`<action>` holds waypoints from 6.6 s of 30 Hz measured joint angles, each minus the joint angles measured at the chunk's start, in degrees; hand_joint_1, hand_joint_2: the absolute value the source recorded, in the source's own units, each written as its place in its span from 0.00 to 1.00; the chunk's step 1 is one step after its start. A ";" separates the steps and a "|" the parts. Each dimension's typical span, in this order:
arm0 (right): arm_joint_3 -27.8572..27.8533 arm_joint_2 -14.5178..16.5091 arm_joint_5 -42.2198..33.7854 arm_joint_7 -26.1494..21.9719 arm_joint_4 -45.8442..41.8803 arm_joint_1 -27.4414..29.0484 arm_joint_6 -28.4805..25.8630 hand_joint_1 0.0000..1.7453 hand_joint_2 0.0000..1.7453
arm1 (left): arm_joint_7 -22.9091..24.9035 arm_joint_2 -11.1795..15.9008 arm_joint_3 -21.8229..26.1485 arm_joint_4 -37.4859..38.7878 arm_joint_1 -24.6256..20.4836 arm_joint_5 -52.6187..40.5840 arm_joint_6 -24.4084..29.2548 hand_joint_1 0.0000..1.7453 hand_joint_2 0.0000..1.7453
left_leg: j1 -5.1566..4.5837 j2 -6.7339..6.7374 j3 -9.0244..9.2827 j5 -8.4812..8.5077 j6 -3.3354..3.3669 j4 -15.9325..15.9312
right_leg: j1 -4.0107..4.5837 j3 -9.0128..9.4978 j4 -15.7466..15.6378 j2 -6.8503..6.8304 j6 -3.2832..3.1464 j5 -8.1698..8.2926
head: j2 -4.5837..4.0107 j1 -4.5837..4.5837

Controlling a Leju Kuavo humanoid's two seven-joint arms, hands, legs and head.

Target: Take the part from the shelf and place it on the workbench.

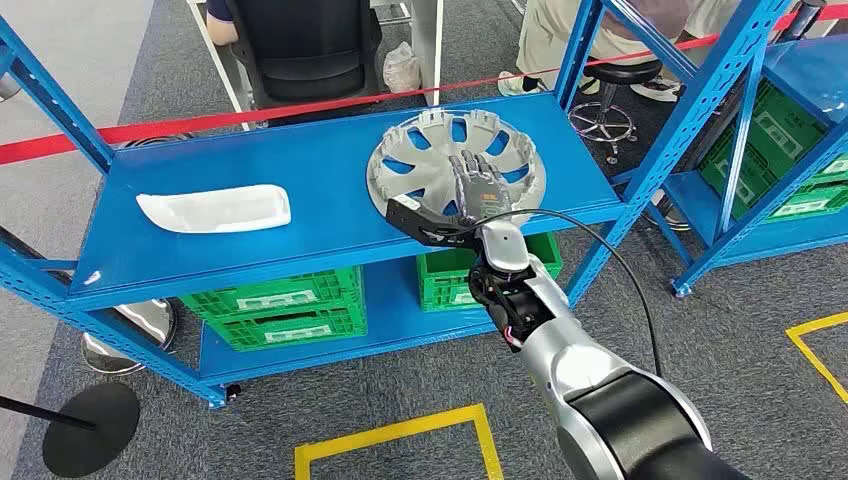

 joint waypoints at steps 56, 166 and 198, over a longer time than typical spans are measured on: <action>4.71 -1.43 1.72 3.36 1.60 4.75 16.57 0.00 0.00 | 1.21 -0.69 0.18 -0.02 -0.91 -2.99 -0.40 0.00 0.00 | 1.05 0.04 -2.78 1.84 -1.07 1.00 | -0.22 2.05 0.23 -0.15 0.50 -2.38 | 0.00 0.19; -5.67 -4.61 -69.23 -28.51 -66.26 30.89 21.40 1.00 1.00 | -10.61 -1.81 3.51 -0.02 0.02 -7.33 7.25 0.00 1.00 | 1.04 -0.16 -2.84 1.76 -1.09 0.99 | -0.24 2.06 0.23 -0.32 0.60 -2.52 | 0.01 0.19; -4.85 -7.34 -67.85 -28.45 -88.80 41.86 22.93 1.00 1.00 | -15.63 -2.65 9.50 -0.24 0.26 -2.83 9.56 0.00 1.00 | 1.05 -0.15 -2.80 1.76 -1.08 0.98 | -0.24 2.11 0.22 -0.32 0.61 -2.54 | 0.01 0.19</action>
